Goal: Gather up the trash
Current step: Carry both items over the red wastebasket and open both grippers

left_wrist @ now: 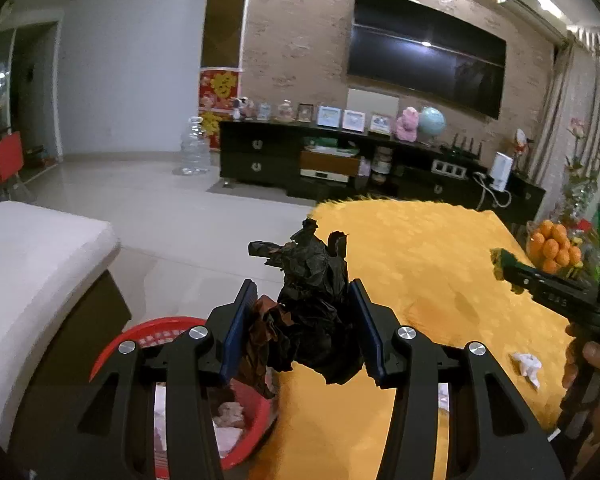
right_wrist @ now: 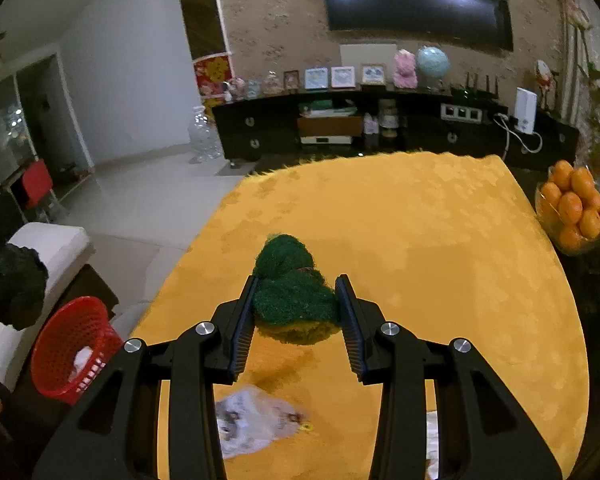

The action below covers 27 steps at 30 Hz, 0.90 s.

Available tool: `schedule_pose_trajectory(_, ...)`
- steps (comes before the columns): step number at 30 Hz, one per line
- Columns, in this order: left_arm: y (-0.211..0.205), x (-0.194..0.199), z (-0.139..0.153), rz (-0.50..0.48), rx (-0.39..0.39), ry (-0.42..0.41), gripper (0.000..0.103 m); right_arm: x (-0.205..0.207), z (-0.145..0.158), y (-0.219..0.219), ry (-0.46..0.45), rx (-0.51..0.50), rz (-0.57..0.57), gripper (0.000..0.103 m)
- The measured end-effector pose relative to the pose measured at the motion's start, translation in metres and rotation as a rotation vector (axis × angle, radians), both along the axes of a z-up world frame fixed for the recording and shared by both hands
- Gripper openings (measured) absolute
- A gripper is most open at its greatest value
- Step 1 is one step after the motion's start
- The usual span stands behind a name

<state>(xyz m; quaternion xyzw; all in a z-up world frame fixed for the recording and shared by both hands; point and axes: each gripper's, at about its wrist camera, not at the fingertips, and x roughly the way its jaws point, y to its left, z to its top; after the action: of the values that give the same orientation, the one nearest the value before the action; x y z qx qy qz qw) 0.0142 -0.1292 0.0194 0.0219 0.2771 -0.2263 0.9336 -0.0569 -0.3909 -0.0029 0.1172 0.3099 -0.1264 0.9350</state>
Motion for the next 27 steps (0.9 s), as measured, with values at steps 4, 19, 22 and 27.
schedule_pose_trajectory(4, 0.013, 0.004, 0.001, 0.042, 0.01, -0.003, 0.046, 0.006, 0.009, 0.019, -0.019, -0.01, 0.045, 0.038)
schedule_pose_trajectory(19, 0.07, 0.019, -0.002, 0.193, 0.041, 0.009, 0.046, 0.039, 0.017, 0.092, -0.033, -0.004, 0.213, 0.038)
schedule_pose_trajectory(22, 0.084, 0.021, -0.006, 0.22, 0.047, 0.022, 0.046, 0.047, 0.014, 0.109, -0.02, -0.003, 0.251, 0.038)
schedule_pose_trajectory(27, 0.1, 0.026, -0.01, 0.257, 0.062, 0.036, 0.046, 0.061, 0.009, 0.134, -0.007, 0.014, 0.315, 0.038)
